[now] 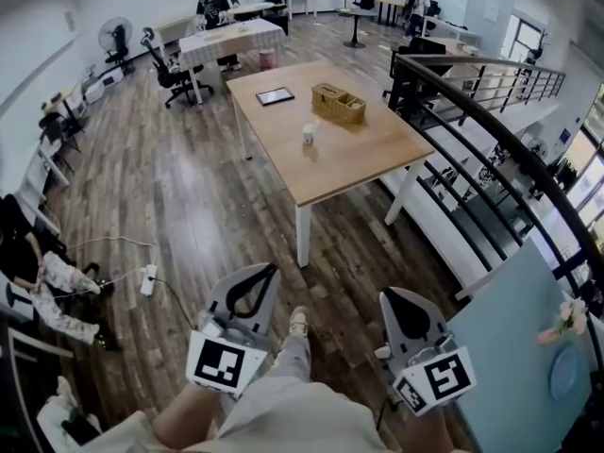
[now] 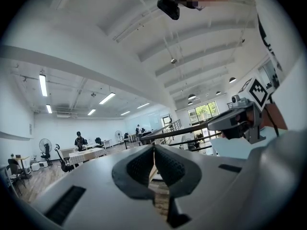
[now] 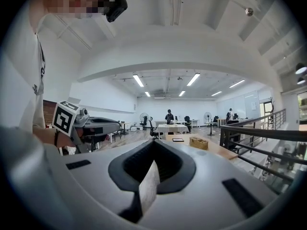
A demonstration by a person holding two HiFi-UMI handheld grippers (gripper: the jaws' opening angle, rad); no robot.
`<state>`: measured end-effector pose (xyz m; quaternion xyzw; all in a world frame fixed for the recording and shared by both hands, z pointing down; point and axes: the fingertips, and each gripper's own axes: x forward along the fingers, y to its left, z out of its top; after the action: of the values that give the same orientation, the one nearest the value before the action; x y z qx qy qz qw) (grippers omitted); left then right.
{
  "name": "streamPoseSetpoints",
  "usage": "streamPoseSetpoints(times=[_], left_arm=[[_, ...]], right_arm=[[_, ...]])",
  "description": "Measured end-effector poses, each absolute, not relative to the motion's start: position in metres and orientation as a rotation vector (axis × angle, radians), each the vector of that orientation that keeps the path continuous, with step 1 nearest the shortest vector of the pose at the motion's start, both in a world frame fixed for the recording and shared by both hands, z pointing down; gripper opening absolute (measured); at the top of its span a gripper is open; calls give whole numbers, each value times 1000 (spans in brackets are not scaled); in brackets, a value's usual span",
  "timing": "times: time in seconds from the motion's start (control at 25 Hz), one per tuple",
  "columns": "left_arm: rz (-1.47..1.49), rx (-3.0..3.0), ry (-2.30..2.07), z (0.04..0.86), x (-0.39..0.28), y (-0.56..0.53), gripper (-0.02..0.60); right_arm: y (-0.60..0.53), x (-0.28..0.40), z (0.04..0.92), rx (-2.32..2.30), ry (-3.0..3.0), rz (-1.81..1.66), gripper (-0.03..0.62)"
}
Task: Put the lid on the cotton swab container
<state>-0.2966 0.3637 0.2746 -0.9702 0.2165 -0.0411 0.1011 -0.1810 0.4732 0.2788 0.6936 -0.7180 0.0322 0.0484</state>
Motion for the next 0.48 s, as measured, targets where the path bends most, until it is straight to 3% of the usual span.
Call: streamPoseSetpoints(times=[0.48], left_arm=[[-102, -2860, 578, 271, -204, 216, 26]], right_arm=[[323, -94, 278, 2142, -2163, 83, 26]])
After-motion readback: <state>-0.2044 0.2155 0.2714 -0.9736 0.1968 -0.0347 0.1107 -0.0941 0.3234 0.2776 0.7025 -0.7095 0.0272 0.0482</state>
